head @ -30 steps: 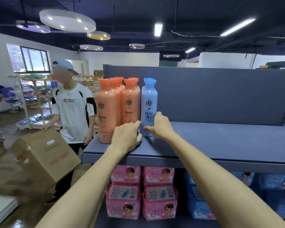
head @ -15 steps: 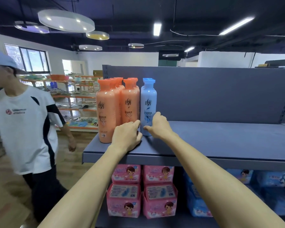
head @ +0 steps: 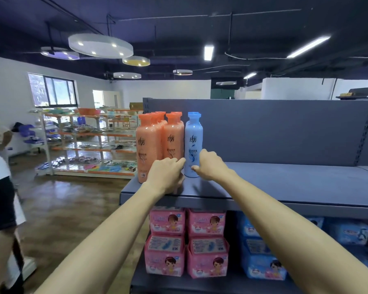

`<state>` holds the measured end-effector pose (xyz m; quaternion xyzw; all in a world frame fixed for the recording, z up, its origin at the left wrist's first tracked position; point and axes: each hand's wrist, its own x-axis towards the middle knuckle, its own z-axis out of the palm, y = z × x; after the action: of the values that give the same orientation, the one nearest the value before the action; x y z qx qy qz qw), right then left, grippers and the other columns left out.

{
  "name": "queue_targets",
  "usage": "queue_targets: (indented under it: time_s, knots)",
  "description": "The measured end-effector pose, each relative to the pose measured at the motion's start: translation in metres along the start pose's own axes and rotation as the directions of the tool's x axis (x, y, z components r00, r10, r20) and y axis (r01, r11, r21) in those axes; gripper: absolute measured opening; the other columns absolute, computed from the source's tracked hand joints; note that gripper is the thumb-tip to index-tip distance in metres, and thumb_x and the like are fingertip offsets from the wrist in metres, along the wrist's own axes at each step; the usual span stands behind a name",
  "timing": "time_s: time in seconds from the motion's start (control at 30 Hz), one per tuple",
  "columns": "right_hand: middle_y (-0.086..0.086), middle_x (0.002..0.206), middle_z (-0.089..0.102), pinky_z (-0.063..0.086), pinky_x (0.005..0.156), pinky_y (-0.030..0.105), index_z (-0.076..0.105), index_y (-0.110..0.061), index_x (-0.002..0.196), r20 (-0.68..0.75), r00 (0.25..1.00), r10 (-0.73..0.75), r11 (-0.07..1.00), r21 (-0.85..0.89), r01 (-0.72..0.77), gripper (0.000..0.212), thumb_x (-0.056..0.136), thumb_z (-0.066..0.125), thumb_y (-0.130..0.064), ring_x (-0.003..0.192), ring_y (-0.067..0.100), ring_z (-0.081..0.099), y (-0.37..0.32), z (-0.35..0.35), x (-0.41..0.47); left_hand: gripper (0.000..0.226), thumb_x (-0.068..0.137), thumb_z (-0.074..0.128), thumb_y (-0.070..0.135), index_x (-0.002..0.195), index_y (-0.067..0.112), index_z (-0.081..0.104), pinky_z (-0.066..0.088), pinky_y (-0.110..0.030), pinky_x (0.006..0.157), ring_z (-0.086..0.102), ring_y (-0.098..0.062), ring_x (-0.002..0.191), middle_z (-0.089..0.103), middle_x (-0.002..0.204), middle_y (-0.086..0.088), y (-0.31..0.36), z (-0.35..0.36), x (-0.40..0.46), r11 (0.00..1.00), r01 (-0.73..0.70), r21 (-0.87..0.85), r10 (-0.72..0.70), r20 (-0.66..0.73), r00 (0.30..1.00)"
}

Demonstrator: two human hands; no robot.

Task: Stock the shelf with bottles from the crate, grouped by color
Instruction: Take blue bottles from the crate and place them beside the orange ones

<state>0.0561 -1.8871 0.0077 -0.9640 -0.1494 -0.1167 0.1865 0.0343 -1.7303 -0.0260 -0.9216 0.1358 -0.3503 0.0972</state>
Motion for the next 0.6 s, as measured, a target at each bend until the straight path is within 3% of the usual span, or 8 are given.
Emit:
queue_targets:
  time_s: [0.23, 0.43, 0.6]
  knots:
    - [0.01, 0.097, 0.054, 0.038, 0.063, 0.033, 0.04, -0.01, 0.099, -0.015, 0.997, -0.074, 0.991, -0.115, 0.072, 0.031, 0.096, 0.059, -0.034, 0.08, 0.026, 0.05, 0.023, -0.012, -0.043, 0.012, 0.084, 0.047, 0.027, 0.092, 0.018, 0.049, 0.043, -0.031, 0.051, 0.058, -0.024, 0.071, 0.059, 0.077, 0.003, 0.011, -0.024, -0.018, 0.998, -0.069, -0.015, 0.068, -0.049, 0.997]
    - [0.014, 0.12, 0.056, 0.045, 0.085, 0.042, 0.046, -0.005, 0.125, -0.044, 0.992, -0.121, 0.972, -0.208, 0.11, 0.04, 0.098, 0.053, -0.034, 0.106, 0.037, 0.054, 0.061, -0.016, -0.087, 0.015, 0.075, 0.061, 0.02, 0.086, 0.013, 0.053, 0.028, -0.025, 0.042, 0.053, -0.027, 0.059, 0.05, 0.068, 0.0, 0.033, -0.035, -0.038, 0.988, -0.155, -0.01, 0.151, -0.168, 0.974]
    - [0.01, 0.113, 0.057, 0.046, 0.077, 0.041, 0.048, -0.008, 0.122, -0.133, 0.964, -0.23, 0.945, -0.267, 0.188, 0.031, 0.099, 0.048, -0.029, 0.1, 0.036, 0.059, 0.081, 0.0, -0.126, 0.018, 0.076, 0.059, 0.028, 0.087, 0.014, 0.055, 0.028, -0.026, 0.043, 0.055, -0.025, 0.062, 0.052, 0.072, 0.0, 0.077, -0.021, -0.06, 0.989, -0.137, -0.06, 0.126, -0.158, 0.979]
